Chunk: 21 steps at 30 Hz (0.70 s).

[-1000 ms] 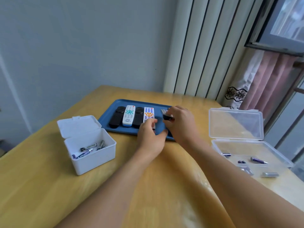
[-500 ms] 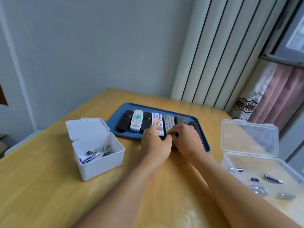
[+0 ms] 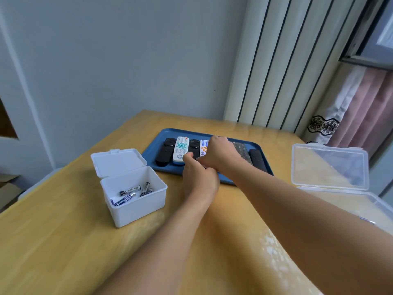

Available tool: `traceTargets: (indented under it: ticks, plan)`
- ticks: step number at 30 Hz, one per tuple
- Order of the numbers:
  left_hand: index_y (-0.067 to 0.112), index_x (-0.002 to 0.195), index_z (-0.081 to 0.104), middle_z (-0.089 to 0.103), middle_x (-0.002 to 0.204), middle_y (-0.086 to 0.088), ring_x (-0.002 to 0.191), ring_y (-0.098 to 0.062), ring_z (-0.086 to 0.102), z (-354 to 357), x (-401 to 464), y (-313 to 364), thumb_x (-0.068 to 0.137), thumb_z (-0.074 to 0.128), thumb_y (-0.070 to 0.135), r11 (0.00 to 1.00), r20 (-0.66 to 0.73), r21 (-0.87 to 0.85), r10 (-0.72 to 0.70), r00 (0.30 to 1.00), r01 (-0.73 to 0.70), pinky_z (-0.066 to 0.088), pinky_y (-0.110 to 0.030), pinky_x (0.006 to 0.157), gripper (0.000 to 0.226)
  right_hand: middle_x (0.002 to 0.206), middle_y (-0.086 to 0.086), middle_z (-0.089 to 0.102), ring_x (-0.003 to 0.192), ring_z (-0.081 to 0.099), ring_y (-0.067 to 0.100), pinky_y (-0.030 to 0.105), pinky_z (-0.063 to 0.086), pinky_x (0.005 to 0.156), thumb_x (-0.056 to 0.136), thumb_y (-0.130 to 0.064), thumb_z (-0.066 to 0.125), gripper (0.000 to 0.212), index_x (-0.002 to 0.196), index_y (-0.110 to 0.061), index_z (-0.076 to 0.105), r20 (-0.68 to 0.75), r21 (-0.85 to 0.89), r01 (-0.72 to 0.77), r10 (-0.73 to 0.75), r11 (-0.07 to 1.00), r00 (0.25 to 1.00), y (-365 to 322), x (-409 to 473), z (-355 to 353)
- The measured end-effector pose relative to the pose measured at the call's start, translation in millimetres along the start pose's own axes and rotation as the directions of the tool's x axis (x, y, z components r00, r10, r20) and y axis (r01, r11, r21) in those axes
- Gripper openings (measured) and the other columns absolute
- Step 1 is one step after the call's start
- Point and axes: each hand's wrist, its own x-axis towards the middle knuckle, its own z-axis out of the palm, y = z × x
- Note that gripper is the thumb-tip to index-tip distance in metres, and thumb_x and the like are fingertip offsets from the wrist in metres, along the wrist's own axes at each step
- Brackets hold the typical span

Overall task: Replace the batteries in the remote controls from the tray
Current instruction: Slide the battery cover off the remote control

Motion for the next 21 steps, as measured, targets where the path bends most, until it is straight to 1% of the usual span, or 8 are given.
traceTargets:
  ticks: [6, 8, 11, 13, 15, 17, 19, 21]
  plan:
    - [0.014, 0.148, 0.027, 0.056, 0.132, -0.004, 0.107, -0.028, 0.058, -2.2, -2.9, 3.6, 0.087, 0.047, 0.007, 1.000, 0.022, -0.013, -0.011, 1.000, 0.011, 0.050, -0.037, 0.082, 0.064, 0.059, -0.001, 0.047, 0.049, 0.042, 0.012, 0.023, 0.032, 0.041, 0.074, -0.042, 0.074, 0.045, 0.064, -0.014, 0.040, 0.053, 0.109, -0.122, 0.117, 0.986, 0.992, -6.8, -0.4, -2.4]
    - [0.015, 0.148, 0.028, 0.055, 0.134, -0.004, 0.111, -0.029, 0.058, -3.4, -3.2, 4.2, 0.085, 0.049, 0.007, 1.000, 0.026, -0.020, -0.019, 0.999, 0.020, 0.050, -0.039, 0.088, 0.067, 0.055, -0.002, 0.046, 0.042, 0.042, 0.010, 0.019, 0.029, 0.035, 0.071, -0.040, 0.077, 0.046, 0.061, -0.014, 0.040, 0.027, 0.193, -0.163, 0.161, 0.968, 0.987, -6.9, -4.9, -3.7]
    - [0.018, 0.148, 0.028, 0.051, 0.139, -0.001, 0.110, -0.025, 0.055, -4.0, -4.9, 4.5, 0.087, 0.046, 0.006, 0.999, 0.018, -0.045, -0.012, 1.000, 0.013, 0.047, -0.036, 0.085, 0.065, 0.053, 0.003, 0.056, 0.032, 0.050, 0.013, 0.014, 0.033, 0.030, 0.070, -0.032, 0.079, 0.039, 0.060, -0.009, 0.050, -0.010, 0.402, -0.207, 0.231, 0.892, 0.973, -0.4, -12.4, -12.3]
    - [0.019, 0.144, 0.034, 0.052, 0.136, -0.001, 0.109, -0.025, 0.056, -4.1, -4.8, 6.5, 0.091, 0.044, 0.009, 0.994, -0.014, -0.112, -0.017, 1.000, 0.016, 0.048, -0.038, 0.087, 0.056, 0.058, 0.007, 0.065, 0.035, 0.058, 0.019, 0.021, 0.046, 0.037, 0.069, -0.029, 0.076, 0.031, 0.067, -0.002, 0.062, -0.050, 0.556, -0.188, 0.258, 0.810, 0.965, 5.8, -23.2, -27.4]
    - [0.019, 0.134, 0.044, 0.061, 0.119, -0.003, 0.097, -0.024, 0.062, -3.2, -2.3, 9.6, 0.097, 0.045, 0.019, 0.952, -0.018, -0.303, -0.057, 0.998, 0.049, 0.054, -0.045, 0.087, 0.037, 0.056, 0.003, 0.065, 0.039, 0.052, 0.018, 0.025, 0.046, 0.044, 0.074, -0.027, 0.072, 0.027, 0.077, -0.001, 0.069, -0.036, 0.705, -0.139, 0.231, 0.695, 0.972, 17.0, -41.0, -46.9]
    - [0.019, 0.124, 0.049, 0.061, 0.110, -0.005, 0.083, -0.022, 0.065, -6.4, -3.8, 17.5, 0.101, 0.048, 0.036, 0.813, 0.080, -0.563, -0.126, 0.989, 0.150, 0.058, -0.041, 0.071, 0.029, 0.062, 0.006, 0.070, 0.044, 0.045, 0.016, 0.024, 0.040, 0.046, 0.085, -0.027, 0.064, 0.022, 0.088, -0.006, 0.071, 0.077, 0.837, -0.143, 0.145, 0.528, 0.986, 36.6, -62.6, -64.8]
    - [0.021, 0.124, 0.049, 0.063, 0.117, -0.009, 0.080, -0.024, 0.069, -10.8, -6.4, 22.0, 0.099, 0.049, 0.051, 0.644, 0.208, -0.728, -0.120, 0.971, 0.236, 0.059, -0.035, 0.060, 0.039, 0.071, 0.013, 0.070, 0.047, 0.040, 0.014, 0.025, 0.034, 0.046, 0.090, -0.028, 0.056, 0.023, 0.095, -0.007, 0.065, 0.201, 0.905, -0.215, 0.076, 0.368, 0.977, 57.5, -79.9, -75.6]
    - [0.022, 0.118, 0.054, 0.068, 0.115, -0.009, 0.077, -0.026, 0.072, -11.9, -14.3, 25.9, 0.097, 0.053, 0.050, 0.609, 0.272, -0.755, -0.047, 0.961, 0.244, 0.058, -0.031, 0.054, 0.035, 0.068, 0.014, 0.058, 0.047, 0.036, 0.015, 0.023, 0.031, 0.041, 0.091, -0.030, 0.050, 0.021, 0.091, -0.010, 0.057, 0.235, 0.938, -0.251, 0.093, 0.240, 0.968, 74.5, -89.5, -78.0]
